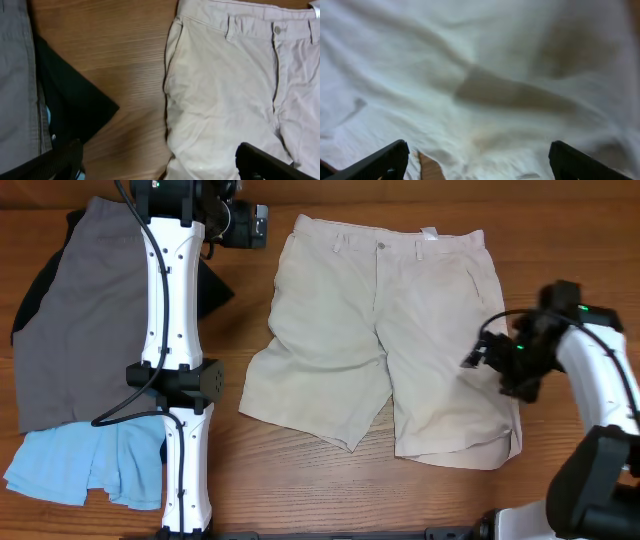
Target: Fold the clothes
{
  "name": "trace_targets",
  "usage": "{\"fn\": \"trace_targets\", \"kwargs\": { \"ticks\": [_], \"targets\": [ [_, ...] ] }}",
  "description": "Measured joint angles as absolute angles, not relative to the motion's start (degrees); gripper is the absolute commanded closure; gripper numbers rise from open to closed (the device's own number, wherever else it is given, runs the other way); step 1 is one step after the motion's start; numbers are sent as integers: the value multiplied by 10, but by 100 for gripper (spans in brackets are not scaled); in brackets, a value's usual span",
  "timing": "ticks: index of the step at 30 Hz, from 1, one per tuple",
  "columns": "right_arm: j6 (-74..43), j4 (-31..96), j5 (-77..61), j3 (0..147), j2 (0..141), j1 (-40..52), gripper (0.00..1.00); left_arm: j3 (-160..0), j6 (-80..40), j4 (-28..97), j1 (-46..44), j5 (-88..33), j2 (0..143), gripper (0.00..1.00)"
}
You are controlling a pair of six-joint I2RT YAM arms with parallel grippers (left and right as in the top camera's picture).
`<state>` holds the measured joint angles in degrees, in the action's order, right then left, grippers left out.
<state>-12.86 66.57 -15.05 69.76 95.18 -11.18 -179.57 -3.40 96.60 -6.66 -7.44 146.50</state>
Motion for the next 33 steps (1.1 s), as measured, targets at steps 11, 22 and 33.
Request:
{"fn": "trace_targets", "kwargs": {
  "ticks": [11,22,33],
  "targets": [
    [-187,518,-86,698,967,91,46,-1796,-26,967,-67,-75,1465,0],
    [-216,488,-64,698,1059,94,96,-1796,-26,967,-68,-81,1465,0],
    [-253,465,-32,643,1061,67,96,-1796,-26,967,-84,-82,1465,0]
  ]
}}
